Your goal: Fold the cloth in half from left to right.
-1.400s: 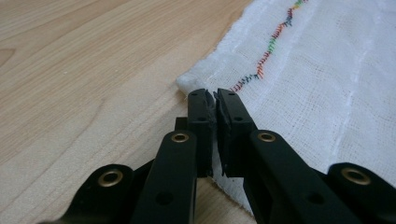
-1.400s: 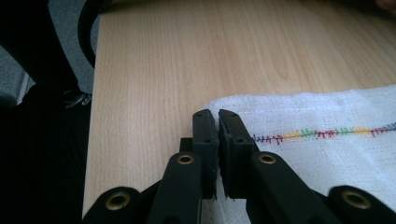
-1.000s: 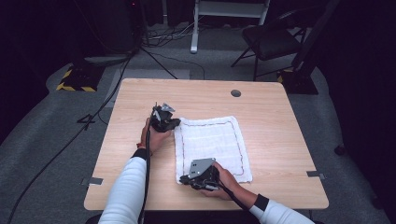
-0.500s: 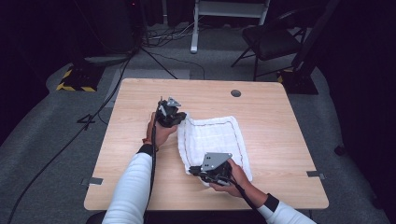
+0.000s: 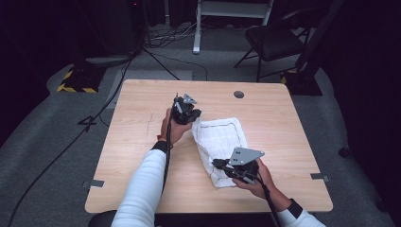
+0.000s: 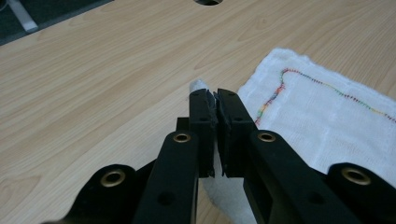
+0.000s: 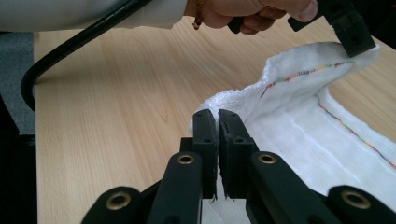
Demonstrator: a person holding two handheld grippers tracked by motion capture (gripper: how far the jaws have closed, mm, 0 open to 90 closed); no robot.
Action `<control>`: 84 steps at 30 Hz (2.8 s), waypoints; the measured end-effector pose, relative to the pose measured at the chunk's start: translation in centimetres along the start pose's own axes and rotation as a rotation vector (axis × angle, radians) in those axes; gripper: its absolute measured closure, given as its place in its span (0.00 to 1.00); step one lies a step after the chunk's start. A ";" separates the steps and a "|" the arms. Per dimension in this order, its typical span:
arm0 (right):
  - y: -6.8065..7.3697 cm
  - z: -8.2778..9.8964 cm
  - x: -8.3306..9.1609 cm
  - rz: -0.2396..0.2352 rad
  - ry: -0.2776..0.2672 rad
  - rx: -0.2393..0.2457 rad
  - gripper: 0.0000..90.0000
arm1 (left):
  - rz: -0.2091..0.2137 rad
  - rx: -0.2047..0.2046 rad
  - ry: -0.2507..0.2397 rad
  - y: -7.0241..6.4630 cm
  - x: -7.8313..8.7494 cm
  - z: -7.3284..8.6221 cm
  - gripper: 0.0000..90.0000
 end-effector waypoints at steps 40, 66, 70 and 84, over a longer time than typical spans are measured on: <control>-3.6 9.4 8.3 0.171 0.123 -0.246 0.62 | 0.044 -0.118 0.025 -10.2 -6.8 -4.7 0.48; -7.8 12.2 5.3 0.190 0.232 -0.249 0.44 | 0.294 -0.350 0.196 -16.3 1.2 9.1 0.41; -6.8 12.4 4.7 0.163 0.260 -0.226 0.43 | 0.284 -0.375 0.193 -16.1 1.6 9.4 0.40; -2.4 11.1 2.7 0.064 0.284 -0.169 0.41 | 0.283 -0.275 0.188 -14.9 5.5 12.8 0.40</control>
Point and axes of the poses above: each handheld gripper's, and its own axes: x roughly backward along the jaws, z roughly out of its underside, y roughly to its left, the point moved 6 cm from there along -x, roughly forward along the jaws, and after that the axes turned 1 degree about -x, right-handed, at the moved point
